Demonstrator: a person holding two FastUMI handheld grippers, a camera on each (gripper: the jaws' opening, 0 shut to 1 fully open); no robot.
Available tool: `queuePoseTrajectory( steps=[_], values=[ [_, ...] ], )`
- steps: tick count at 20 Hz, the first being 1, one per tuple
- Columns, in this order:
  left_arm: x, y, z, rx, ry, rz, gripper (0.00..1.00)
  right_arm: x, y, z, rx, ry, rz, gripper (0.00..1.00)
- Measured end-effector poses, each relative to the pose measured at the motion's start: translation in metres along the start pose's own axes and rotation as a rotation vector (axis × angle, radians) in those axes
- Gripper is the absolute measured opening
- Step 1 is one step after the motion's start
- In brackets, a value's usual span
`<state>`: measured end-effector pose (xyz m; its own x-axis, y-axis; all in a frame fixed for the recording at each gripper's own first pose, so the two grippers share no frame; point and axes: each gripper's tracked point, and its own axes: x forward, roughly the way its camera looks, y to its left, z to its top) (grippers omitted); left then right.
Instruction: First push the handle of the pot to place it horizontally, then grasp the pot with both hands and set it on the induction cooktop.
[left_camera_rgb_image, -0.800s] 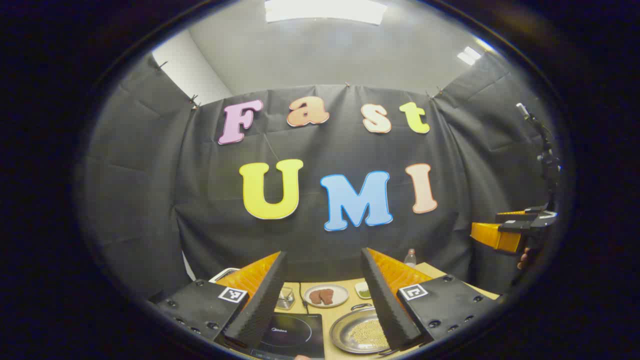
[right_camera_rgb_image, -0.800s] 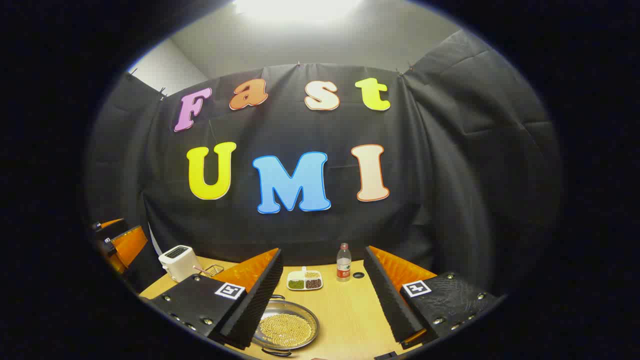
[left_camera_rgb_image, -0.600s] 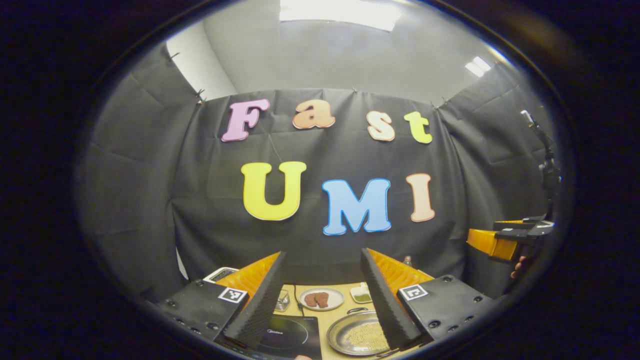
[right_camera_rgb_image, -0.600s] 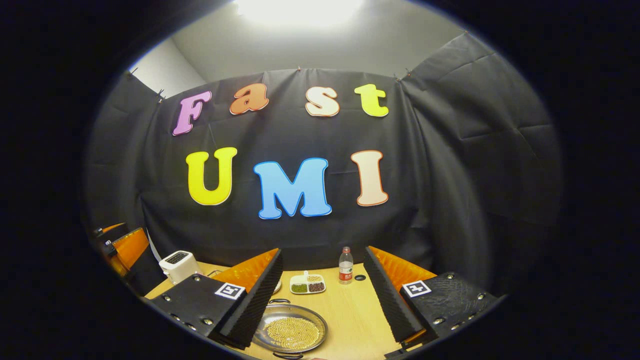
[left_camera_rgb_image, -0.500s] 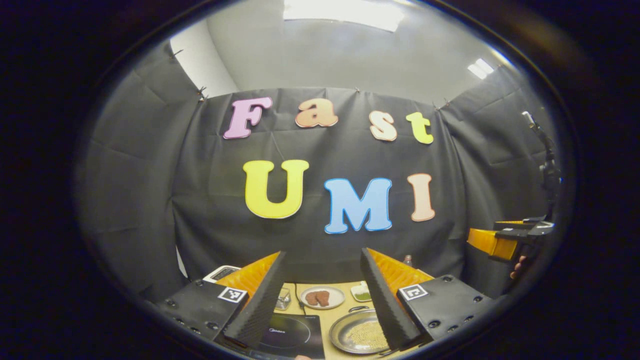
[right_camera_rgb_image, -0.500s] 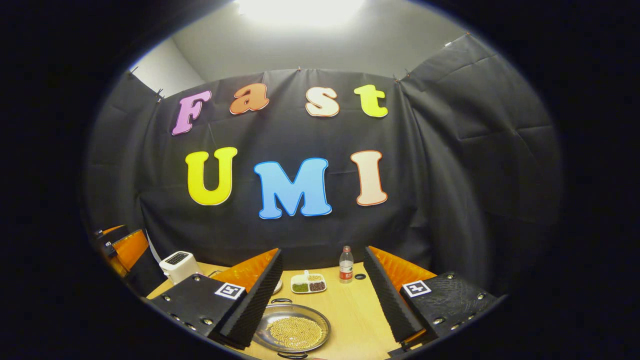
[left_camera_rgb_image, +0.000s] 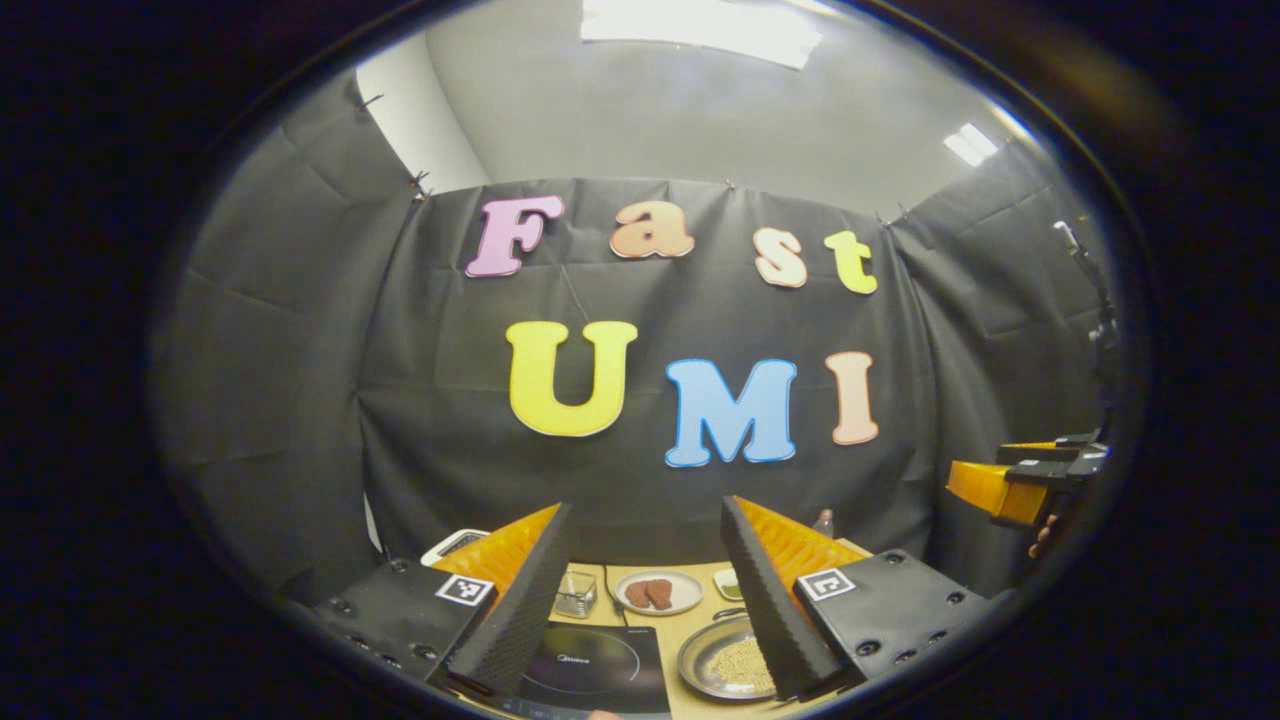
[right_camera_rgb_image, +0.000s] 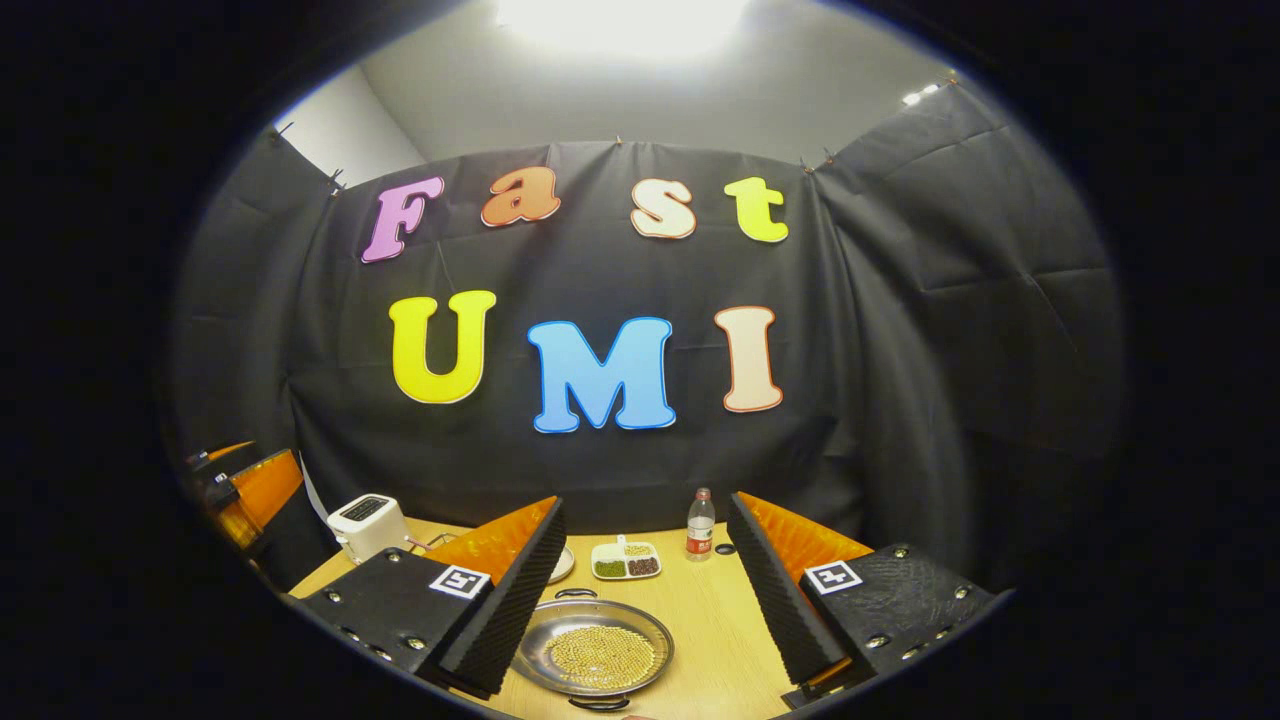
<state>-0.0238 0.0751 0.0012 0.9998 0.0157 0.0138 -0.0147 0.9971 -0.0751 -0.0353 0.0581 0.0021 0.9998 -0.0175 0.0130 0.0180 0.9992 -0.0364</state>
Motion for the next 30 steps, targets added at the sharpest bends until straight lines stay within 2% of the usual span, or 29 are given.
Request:
queuePoseTrajectory(
  steps=[1, 2, 3, 4, 8, 9, 10, 11, 12, 13, 14, 17, 18, 19, 21, 22, 26, 30],
  values=[
    [-0.001, 0.003, 0.006, 0.002, -0.012, 0.007, 0.99, 0.002, 0.002, -0.006, -0.005, 0.016, 0.012, 0.99],
    [0.000, 0.007, 0.007, 0.009, -0.012, 0.015, 0.95, 0.004, 0.005, -0.010, -0.003, 0.029, 0.024, 0.99],
    [0.002, 0.006, 0.001, 0.012, -0.001, 0.015, 0.99, 0.007, 0.008, -0.012, 0.003, 0.039, 0.035, 0.99],
    [0.005, 0.005, -0.001, 0.014, 0.004, 0.011, 0.95, 0.009, 0.009, -0.015, 0.007, 0.052, 0.043, 0.99],
    [0.011, 0.003, -0.004, 0.017, 0.017, 0.036, 0.99, 0.022, 0.013, -0.049, 0.006, 0.136, 0.091, 0.99],
    [0.011, 0.001, -0.004, 0.017, 0.013, 0.038, 0.95, 0.025, 0.014, -0.060, 0.010, 0.167, 0.106, 0.94],
    [0.012, -0.002, -0.005, 0.022, 0.014, 0.037, 0.95, 0.030, 0.014, -0.073, 0.014, 0.205, 0.112, 0.96],
    [0.014, -0.004, -0.008, 0.029, 0.021, 0.038, 0.99, 0.031, 0.014, -0.087, 0.017, 0.249, 0.125, 0.83],
    [0.015, -0.005, -0.013, 0.042, 0.033, 0.044, 0.99, 0.036, 0.018, -0.102, 0.021, 0.300, 0.144, 0.79],
    [0.017, -0.005, -0.016, 0.056, 0.039, 0.054, 0.99, 0.034, 0.022, -0.120, 0.030, 0.363, 0.180, 0.60],
    [0.018, -0.005, -0.017, 0.061, 0.043, 0.058, 0.98, 0.031, 0.034, -0.136, 0.050, 0.434, 0.242, 0.59],
    [0.024, -0.012, -0.026, 0.050, 0.061, 0.059, 0.99, 0.023, 0.049, -0.168, 0.091, 0.569, 0.350, 0.24],
    [0.025, -0.011, -0.030, 0.051, 0.068, 0.063, 0.99, 0.022, 0.054, -0.175, 0.091, 0.601, 0.373, 0.24],
    [0.027, -0.009, -0.034, 0.051, 0.079, 0.069, 0.99, 0.022, 0.051, -0.184, 0.076, 0.634, 0.359, 0.25],
    [0.031, -0.007, -0.043, 0.046, 0.097, 0.077, 0.99, 0.023, 0.056, -0.203, 0.103, 0.687, 0.383, 0.08],
    [0.033, -0.006, -0.044, 0.043, 0.102, 0.080, 0.95, 0.024, 0.061, -0.210, 0.114, 0.714, 0.398, 0.07],
    [0.043, 0.000, -0.053, 0.049, 0.120, 0.088, 0.91, 0.019, 0.073, -0.237, 0.109, 0.813, 0.439, 0.06],
    [0.051, 0.006, -0.058, 0.030, 0.131, 0.101, 0.91, 0.011, 0.090, -0.287, 0.096, 0.983, 0.496, 0.07]
  ],
)
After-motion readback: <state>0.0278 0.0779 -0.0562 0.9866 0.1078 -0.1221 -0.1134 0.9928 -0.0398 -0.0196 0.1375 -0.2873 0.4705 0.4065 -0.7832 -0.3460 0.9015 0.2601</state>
